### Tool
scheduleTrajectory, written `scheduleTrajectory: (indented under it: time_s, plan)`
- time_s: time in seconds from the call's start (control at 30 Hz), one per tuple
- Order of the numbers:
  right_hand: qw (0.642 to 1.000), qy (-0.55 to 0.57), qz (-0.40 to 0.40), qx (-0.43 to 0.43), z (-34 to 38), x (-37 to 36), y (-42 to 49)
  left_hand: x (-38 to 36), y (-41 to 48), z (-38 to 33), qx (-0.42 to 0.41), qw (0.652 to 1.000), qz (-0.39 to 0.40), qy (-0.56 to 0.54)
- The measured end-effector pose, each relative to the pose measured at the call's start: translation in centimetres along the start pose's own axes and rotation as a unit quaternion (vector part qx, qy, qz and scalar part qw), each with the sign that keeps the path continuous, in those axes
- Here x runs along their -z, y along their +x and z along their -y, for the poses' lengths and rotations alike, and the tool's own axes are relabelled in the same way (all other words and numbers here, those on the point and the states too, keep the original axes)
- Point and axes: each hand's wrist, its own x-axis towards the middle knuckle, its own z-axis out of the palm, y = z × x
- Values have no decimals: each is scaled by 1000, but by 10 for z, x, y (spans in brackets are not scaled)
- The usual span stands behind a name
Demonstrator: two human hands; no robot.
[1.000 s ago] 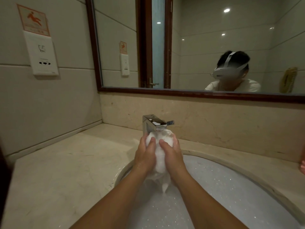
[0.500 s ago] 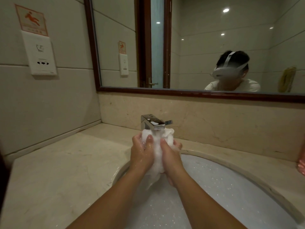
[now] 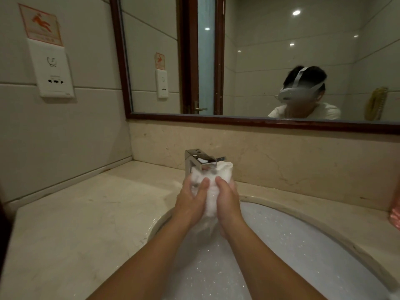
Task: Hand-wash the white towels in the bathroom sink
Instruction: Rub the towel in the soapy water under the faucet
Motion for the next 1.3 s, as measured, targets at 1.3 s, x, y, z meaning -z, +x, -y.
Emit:
scheduleTrajectory:
  time_s: [1.3]
  plan:
    - [996, -41, 12, 78, -8, 8, -3, -5, 2, 11, -49, 997, -13, -49]
